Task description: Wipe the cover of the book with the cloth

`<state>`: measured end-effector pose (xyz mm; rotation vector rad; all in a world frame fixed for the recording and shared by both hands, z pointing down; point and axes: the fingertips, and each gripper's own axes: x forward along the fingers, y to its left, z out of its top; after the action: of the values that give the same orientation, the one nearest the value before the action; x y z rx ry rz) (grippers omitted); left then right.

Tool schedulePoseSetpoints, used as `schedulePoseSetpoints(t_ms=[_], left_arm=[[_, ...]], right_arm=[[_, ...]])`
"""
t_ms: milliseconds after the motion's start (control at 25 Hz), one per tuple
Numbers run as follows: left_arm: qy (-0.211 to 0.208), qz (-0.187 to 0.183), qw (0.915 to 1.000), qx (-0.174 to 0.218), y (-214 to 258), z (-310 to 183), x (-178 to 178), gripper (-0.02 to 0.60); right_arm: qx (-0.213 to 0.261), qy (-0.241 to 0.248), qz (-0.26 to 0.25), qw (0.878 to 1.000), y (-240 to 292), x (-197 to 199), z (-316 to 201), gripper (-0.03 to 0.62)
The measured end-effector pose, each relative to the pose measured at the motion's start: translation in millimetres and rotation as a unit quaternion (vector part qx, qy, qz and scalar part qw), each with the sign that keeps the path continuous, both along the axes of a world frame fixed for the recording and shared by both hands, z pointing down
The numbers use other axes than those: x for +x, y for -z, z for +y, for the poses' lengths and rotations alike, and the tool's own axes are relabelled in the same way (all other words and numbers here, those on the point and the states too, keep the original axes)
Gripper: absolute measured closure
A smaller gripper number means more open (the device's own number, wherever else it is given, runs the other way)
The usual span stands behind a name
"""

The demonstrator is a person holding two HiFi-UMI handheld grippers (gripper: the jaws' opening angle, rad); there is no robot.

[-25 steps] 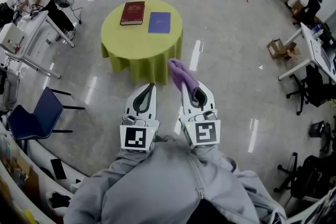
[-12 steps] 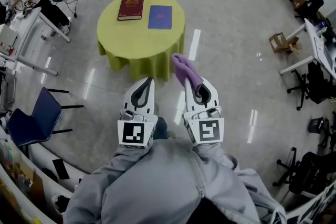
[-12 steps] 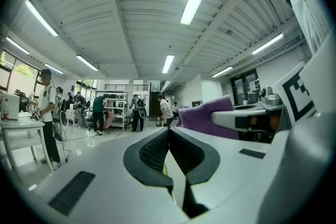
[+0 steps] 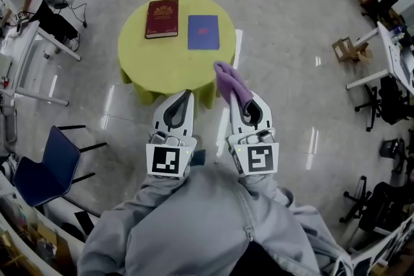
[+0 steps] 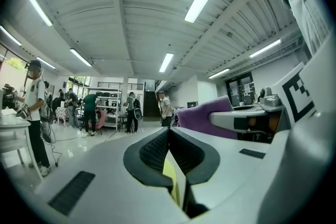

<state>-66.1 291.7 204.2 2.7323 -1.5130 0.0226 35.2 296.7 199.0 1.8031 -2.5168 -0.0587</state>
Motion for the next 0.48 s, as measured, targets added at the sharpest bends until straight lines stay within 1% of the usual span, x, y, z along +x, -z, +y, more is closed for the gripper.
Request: schedulePoseSetpoints(t_ms=[240, 360, 480], left_arm=[[-0.033, 0.005, 0.9994, -0.002, -1.0, -38.6, -5.6, 0.564], [-0.043, 0.008, 0.999, -0.002, -0.4, -46.9, -6.4, 0.563], [-0.048, 0.011, 0.9988, -0.005, -0.4, -51.4, -9.3, 0.563]], right_arm=[[0.008, -0.032, -0.003, 0.999, 5.2, -7.4, -33.8, 0.533], [0.014, -0.043, -0.006, 0.999, 8.6, -8.6, -41.2, 0.533], [0.01, -0.045, 0.0, 0.999, 9.6, -11.9, -45.1, 0.533]])
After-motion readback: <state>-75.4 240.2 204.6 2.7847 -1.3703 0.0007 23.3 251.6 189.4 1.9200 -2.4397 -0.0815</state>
